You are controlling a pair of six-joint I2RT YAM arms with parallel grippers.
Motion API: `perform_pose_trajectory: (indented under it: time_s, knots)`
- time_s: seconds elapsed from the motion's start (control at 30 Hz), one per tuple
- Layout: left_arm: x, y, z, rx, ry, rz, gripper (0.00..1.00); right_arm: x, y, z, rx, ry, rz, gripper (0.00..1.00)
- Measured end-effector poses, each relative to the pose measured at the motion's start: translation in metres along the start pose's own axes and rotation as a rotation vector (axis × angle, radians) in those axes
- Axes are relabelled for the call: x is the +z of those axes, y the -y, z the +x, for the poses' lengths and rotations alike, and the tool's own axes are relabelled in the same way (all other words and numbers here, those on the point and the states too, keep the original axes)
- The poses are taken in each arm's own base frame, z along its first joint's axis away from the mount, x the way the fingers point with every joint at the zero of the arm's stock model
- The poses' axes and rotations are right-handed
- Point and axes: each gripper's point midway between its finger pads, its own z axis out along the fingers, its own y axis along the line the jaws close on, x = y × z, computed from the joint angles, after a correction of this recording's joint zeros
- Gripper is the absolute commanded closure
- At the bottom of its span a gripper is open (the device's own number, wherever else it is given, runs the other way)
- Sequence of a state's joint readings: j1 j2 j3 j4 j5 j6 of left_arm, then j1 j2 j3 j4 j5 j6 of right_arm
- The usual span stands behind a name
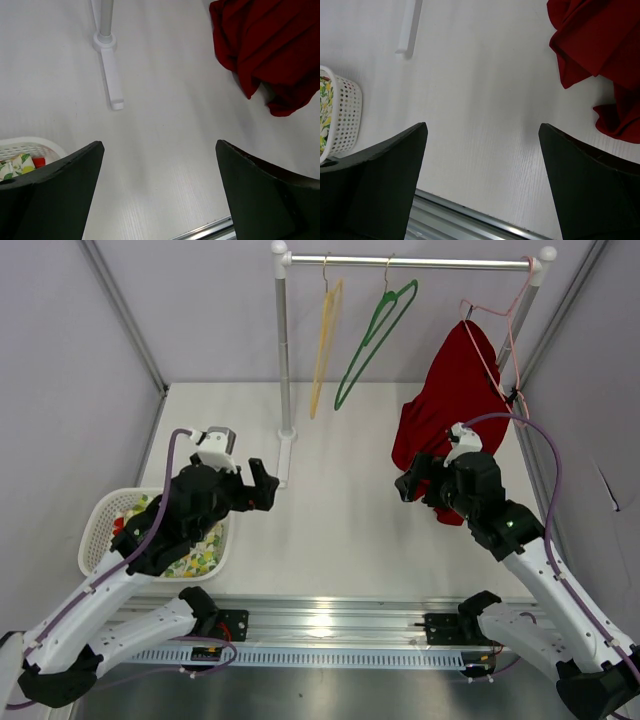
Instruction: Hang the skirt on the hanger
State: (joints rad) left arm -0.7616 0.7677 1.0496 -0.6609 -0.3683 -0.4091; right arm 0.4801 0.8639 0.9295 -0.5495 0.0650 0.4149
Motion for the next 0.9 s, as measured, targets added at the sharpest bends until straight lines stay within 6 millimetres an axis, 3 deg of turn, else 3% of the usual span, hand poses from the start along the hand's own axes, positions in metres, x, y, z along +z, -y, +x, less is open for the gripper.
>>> perform_pose_trajectory:
  time_s: [0.17, 0.3, 0.47, 0.67, 0.9]
  knots:
    - [0.004, -0.019, 0.006, -0.022, -0.01, -0.115, 0.01, 0.0, -0.002, 0.002, 0.0, -0.012, -0.015, 0.01]
    - [0.014, -0.062, 0.024, -0.059, -0.063, -0.346, 0.01, 0.004, -0.008, 0.009, 0.0, -0.049, -0.044, 0.01]
    - [0.032, -0.125, 0.07, -0.1, -0.202, -0.624, 0.04, 0.01, -0.014, 0.019, 0.006, -0.098, -0.083, 0.01]
    - [0.029, -0.183, 0.124, -0.159, -0.343, -0.893, 0.15, 0.014, -0.015, 0.037, 0.024, -0.146, -0.109, 0.01]
    - [0.022, -0.209, 0.168, -0.2, -0.421, -1.014, 0.21, 0.015, -0.018, 0.04, 0.035, -0.157, -0.128, 0.02]
